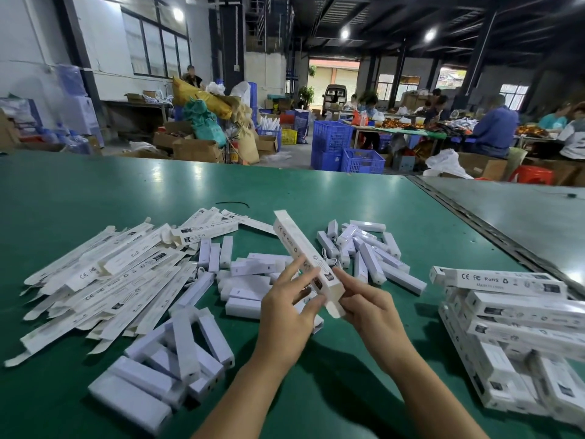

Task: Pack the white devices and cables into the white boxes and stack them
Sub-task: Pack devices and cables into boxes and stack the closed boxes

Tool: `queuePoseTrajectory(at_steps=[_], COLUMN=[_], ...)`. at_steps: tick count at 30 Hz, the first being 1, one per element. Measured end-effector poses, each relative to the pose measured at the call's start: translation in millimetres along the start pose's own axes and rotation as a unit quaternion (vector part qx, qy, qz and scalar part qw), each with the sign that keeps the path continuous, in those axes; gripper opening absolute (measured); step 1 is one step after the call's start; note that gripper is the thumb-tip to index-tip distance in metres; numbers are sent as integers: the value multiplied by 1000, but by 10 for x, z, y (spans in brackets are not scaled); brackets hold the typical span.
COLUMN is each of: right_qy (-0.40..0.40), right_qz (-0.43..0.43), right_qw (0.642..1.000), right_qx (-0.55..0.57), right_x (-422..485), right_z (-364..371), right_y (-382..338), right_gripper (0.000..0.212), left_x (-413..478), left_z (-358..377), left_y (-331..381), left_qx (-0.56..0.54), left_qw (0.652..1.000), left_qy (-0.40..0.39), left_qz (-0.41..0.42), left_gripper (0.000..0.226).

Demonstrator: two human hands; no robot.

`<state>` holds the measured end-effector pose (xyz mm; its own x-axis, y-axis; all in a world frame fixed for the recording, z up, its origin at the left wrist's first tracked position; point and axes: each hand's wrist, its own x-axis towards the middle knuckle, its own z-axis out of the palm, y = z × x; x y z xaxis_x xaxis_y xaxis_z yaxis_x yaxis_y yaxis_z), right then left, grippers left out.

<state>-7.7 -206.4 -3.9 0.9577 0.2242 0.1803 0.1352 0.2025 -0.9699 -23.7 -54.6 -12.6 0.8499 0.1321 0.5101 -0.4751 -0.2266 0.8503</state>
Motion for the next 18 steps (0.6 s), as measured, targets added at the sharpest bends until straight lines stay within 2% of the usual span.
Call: queuePoseTrajectory(at_steps=[6, 9, 13, 18], right_qy=[-10, -22, -8, 14], right_qz=[-75, -94, -91, -103], right_qw=[990, 984, 982, 980], right_qx=[-120, -149, -167, -167], right_x=[-58, -88, -93, -70], right_z=[-47, -38, -31, -26], right_y=[-77, -96, -44, -24], right_gripper=[52, 42, 29, 19], left_x=[22, 21, 18, 34], left_z=[-90, -126, -147, -162], left_y=[41, 63, 52, 33], left_qx=[-52, -62, -64, -58], left_qw=[998, 996, 995, 996], left_qy=[-32, -61, -74, -67], left_qz=[0, -14, -16, -17], left_gripper=[53, 58, 45, 46])
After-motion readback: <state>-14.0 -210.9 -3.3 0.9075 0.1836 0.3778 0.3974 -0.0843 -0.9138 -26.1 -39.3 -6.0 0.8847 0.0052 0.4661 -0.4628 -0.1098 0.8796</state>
